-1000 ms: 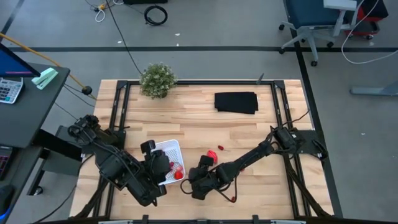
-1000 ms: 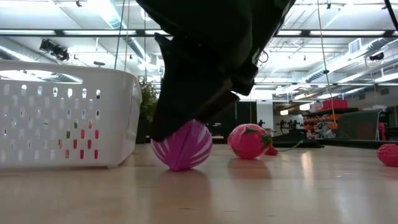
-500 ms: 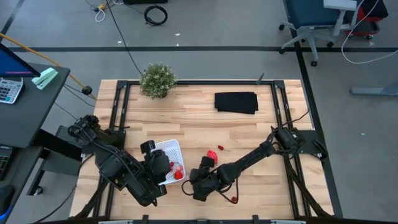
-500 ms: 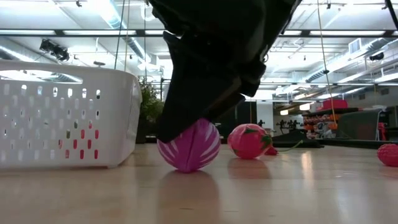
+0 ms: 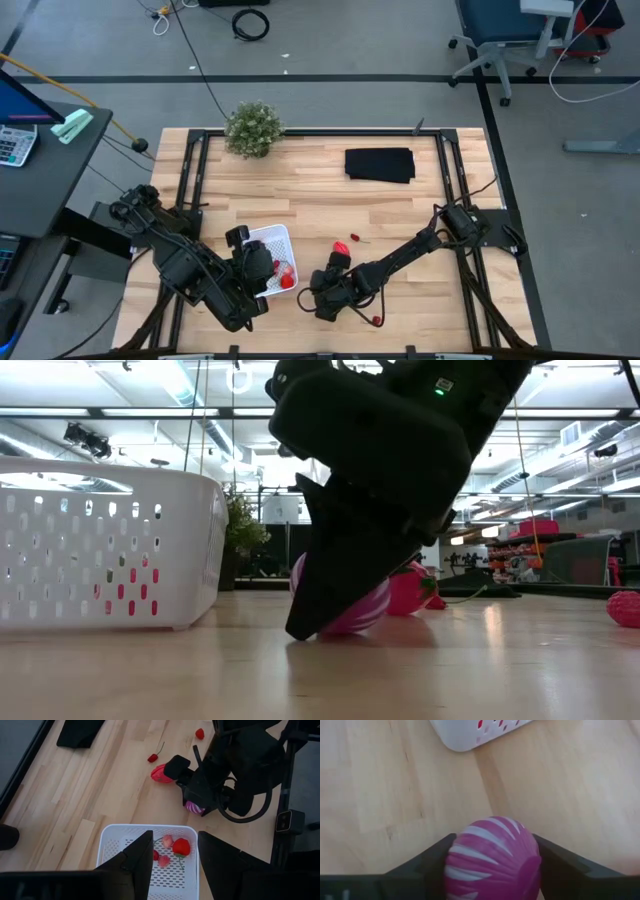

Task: Pick and placing Produce into tupperware
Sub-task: Put the onion into the white bin

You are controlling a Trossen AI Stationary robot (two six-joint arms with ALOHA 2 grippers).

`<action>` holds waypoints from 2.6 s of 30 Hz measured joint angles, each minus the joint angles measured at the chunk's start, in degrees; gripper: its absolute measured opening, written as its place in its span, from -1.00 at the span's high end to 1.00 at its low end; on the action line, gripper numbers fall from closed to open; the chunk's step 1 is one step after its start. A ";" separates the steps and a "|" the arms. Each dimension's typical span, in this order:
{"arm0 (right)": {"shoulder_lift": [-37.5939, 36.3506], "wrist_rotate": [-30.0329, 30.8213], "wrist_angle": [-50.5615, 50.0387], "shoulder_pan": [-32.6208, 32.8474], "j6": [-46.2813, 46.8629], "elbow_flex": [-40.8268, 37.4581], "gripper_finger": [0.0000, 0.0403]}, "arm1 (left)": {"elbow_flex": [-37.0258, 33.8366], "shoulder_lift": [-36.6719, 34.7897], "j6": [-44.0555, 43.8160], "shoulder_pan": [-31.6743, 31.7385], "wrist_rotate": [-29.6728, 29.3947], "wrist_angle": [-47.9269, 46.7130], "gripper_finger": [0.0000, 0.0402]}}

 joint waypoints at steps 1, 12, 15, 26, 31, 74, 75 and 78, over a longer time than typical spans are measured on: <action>0.00 0.04 0.05 0.00 -0.01 0.00 -0.21 | 0.01 0.00 0.02 0.00 0.00 0.02 0.19; -0.89 -0.35 0.02 -0.02 0.68 -0.15 -0.07 | 0.00 0.00 0.04 0.02 0.00 -0.02 0.19; -1.78 -0.28 0.59 -0.02 0.66 -0.12 -0.06 | 0.00 0.00 0.04 0.02 0.00 -0.07 0.19; -5.85 1.00 1.81 -0.14 -1.32 -0.09 -0.06 | 0.00 -0.13 0.04 0.02 0.00 -0.68 0.19; -9.38 7.05 6.11 -1.17 -4.09 -0.09 -0.05 | -0.04 -0.83 0.04 0.07 -0.26 -1.18 0.19; 14.27 -23.77 8.51 -16.52 -31.35 32.50 -0.21 | 0.02 -12.81 4.80 0.44 -5.16 -1.23 0.19; 14.96 -23.92 7.39 -16.80 -31.63 33.23 -0.22 | 0.02 -12.81 4.23 0.44 -5.16 -1.25 0.19; 16.49 -24.09 5.15 -17.85 -31.63 35.07 -0.28 | 0.02 -12.81 4.13 0.44 -5.16 -1.22 0.19</action>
